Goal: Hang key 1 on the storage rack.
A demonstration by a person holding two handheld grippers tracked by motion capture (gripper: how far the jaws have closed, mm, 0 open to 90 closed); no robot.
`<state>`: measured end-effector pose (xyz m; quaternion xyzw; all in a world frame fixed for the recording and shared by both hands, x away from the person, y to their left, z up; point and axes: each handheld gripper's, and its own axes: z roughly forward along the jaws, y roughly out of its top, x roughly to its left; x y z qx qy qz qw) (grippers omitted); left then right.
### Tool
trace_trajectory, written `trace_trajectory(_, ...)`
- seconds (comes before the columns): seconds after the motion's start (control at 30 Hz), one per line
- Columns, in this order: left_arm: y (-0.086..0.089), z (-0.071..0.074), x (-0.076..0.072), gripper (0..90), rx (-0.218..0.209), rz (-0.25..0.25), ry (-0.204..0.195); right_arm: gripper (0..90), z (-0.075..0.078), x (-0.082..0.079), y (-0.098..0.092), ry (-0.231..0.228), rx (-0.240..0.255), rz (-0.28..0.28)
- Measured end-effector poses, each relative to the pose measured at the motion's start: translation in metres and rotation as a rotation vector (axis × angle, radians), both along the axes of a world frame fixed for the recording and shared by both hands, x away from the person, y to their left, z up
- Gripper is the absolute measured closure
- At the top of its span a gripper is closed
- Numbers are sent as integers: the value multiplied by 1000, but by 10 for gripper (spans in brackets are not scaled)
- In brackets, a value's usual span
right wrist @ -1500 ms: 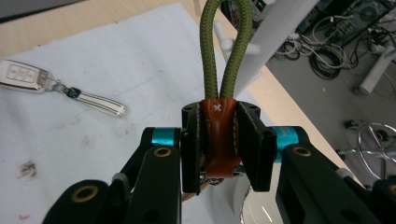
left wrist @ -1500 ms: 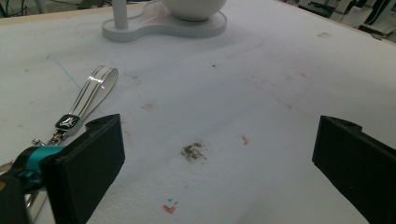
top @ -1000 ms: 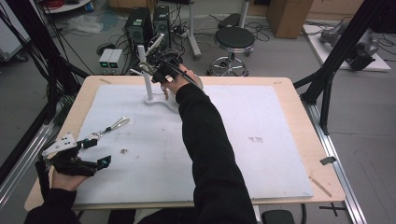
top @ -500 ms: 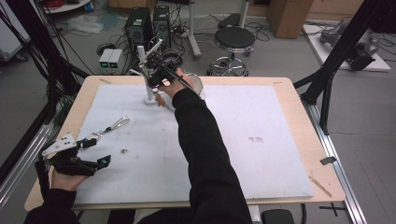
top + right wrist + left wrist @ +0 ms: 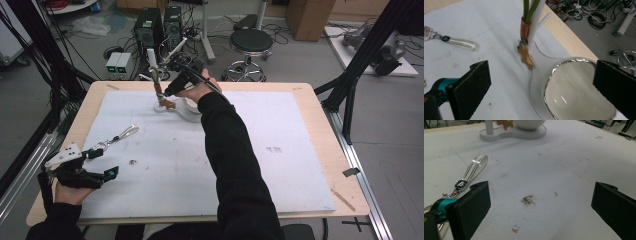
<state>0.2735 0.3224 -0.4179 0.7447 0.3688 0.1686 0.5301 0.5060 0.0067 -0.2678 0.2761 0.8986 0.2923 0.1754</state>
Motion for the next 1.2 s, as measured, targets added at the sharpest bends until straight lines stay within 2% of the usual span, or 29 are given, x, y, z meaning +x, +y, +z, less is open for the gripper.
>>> trace_trajectory(0.03,0,0,0,28,-2,2,0,7,2,-3,-9,-10,12,-3)
trace_trajectory(0.13,0,0,0,28,-3,1,0,7,2,-5,-19,-15,30,-12)
trace_trajectory(0.17,0,0,1,28,-6,2,-1,7,1,-8,-30,-15,38,-19)
trace_trajectory(0.2,0,0,1,28,-6,2,-1,7,1,-8,-30,-15,38,-19)
trace_trajectory(0.23,0,0,1,28,-8,3,-2,7,-1,-10,-40,-15,39,-30)
trace_trajectory(0.3,0,0,1,28,-12,5,-1,7,-1,-11,-45,-16,43,-33)
trace_trajectory(0.33,0,0,1,28,-13,5,-1,7,-3,-13,-55,-6,61,-42)
trace_trajectory(0.37,0,0,1,28,-15,6,-1,7,-3,-13,-55,-6,61,-42)
trace_trajectory(0.4,0,0,2,28,-14,5,-1,7,-6,-14,-66,-4,65,-47)
trace_trajectory(0.43,0,0,2,28,-14,5,-1,7,-6,-14,-66,-4,65,-47)
trace_trajectory(0.5,0,0,2,28,-14,4,1,7,-10,-17,-80,4,73,-67)
trace_trajectory(0.63,0,0,2,28,-10,1,2,7,-11,-21,-97,6,115,-86)
trace_trajectory(0.67,0,0,1,28,-8,1,2,7,-12,-24,-108,14,134,-106)
trace_trajectory(0.7,-1,0,1,28,-8,4,0,7,-12,-24,-108,14,134,-106)
trace_trajectory(0.73,0,0,1,28,-6,3,2,7,-11,-28,-120,14,170,-122)
trace_trajectory(0.8,0,0,1,28,-8,4,2,7,-10,-29,-125,8,187,-126)
trace_trajectory(0.83,0,0,1,28,-5,2,3,7,-10,-33,-138,1,216,-138)
trace_trajectory(0.87,0,0,1,28,-5,2,3,7,-9,-35,-143,3,217,-146)
trace_trajectory(1.0,-1,0,1,28,-5,5,5,7,-4,-42,-156,-19,237,-154)
trace_trajectory(1.03,-1,0,1,28,-5,5,9,7,-1,-47,-164,-24,282,-143)
trace_trajectory(1.2,-3,0,1,28,1,-1,10,8,-1,-56,-172,-23,274,-137)
